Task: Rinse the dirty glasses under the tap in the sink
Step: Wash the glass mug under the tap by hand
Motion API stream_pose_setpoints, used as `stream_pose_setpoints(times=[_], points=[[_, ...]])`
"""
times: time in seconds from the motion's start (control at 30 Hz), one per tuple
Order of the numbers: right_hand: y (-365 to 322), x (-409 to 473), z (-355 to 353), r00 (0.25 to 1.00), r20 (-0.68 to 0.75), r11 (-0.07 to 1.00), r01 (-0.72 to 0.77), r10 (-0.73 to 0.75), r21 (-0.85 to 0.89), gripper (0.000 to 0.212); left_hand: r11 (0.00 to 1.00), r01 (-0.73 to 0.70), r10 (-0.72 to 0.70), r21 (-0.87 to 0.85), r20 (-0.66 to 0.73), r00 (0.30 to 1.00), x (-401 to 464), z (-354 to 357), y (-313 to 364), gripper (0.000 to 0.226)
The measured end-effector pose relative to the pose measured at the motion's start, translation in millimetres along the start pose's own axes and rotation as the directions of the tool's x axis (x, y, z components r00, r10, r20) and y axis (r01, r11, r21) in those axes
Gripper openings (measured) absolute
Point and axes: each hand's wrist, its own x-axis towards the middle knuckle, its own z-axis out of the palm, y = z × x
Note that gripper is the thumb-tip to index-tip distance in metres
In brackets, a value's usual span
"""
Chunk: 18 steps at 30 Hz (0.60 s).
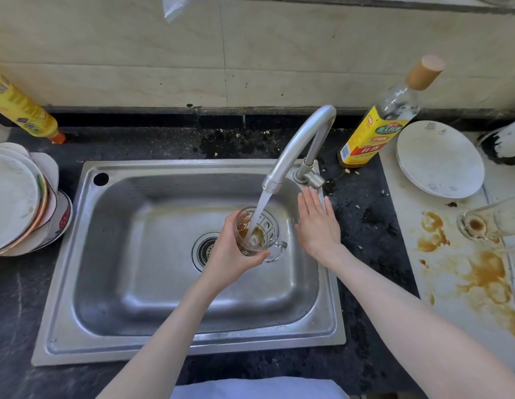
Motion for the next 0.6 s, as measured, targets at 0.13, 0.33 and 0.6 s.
stream_pose_setpoints(times=[0.13, 0.33, 0.6], points=[[1.1, -1.5, -3.8, 0.998, -0.041, 0.986, 0.047, -0.041, 0.16, 0.058, 0.998, 0.044, -0.044, -0.04, -0.005, 0.999, -0.4, -0.1, 2.3, 0.079], [-15.4, -43.4, -13.9, 0.981, 0.193, 0.424, -0.168, -0.016, 0.89, 0.046, 0.953, 0.299, -0.299, -0.04, 0.006, 0.954, 2.0, -1.8, 15.4, 0.064], [-26.5, -53.2, -32.0, 0.865, 0.486, 0.179, -0.463, -0.122, 0.868, 0.037, 0.731, 0.663, -0.548, -0.162, 0.44, 0.711, -0.8, 3.7, 6.5, 0.066]])
